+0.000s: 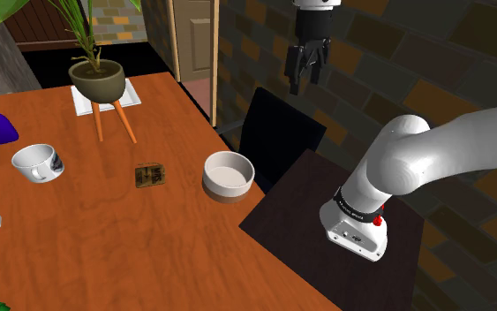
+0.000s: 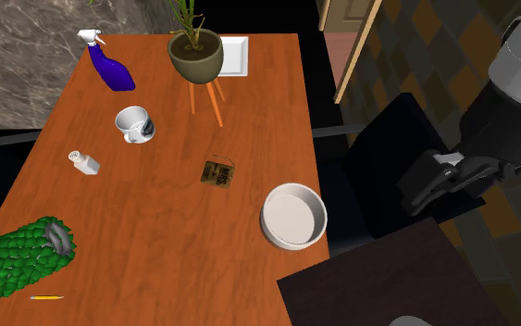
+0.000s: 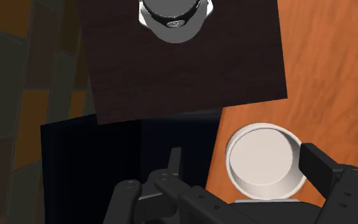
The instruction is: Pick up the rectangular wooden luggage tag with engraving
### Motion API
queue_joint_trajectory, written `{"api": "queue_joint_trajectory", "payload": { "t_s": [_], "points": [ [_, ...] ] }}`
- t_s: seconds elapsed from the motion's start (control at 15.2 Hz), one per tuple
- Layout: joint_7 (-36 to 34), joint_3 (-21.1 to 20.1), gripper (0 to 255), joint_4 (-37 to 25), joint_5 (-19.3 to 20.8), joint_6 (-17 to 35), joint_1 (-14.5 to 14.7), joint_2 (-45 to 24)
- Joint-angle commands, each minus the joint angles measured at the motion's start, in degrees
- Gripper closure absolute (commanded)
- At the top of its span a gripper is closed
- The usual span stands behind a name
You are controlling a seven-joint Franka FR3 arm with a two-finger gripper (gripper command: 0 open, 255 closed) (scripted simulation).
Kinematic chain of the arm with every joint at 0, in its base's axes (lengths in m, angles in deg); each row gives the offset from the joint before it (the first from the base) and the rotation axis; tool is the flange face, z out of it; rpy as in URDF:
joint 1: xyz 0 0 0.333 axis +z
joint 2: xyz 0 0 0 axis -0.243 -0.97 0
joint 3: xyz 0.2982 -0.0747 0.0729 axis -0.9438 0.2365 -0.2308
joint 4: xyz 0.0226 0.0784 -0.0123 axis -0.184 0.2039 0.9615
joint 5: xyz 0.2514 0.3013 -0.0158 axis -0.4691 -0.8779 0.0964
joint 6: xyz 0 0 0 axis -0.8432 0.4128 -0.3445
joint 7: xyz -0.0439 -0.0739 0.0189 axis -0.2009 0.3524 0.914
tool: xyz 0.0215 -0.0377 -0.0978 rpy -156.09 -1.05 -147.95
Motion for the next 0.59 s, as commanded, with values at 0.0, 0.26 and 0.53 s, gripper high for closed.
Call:
{"api": "queue_joint_trajectory", "payload": {
  "t_s": [0.0, 0.26, 0.53],
  "points": [
    [0.00, 0.00, 0, 0.00, 0.00, 0.00, 0.00, 0.00],
    [7.22, 0.47, 0, 1.67, 2.52, 8.53, 1.89, -5.88],
    [13.81, 0.61, 0, 2.13, 4.72, 16.97, 3.57, -12.65]
  ]
}}
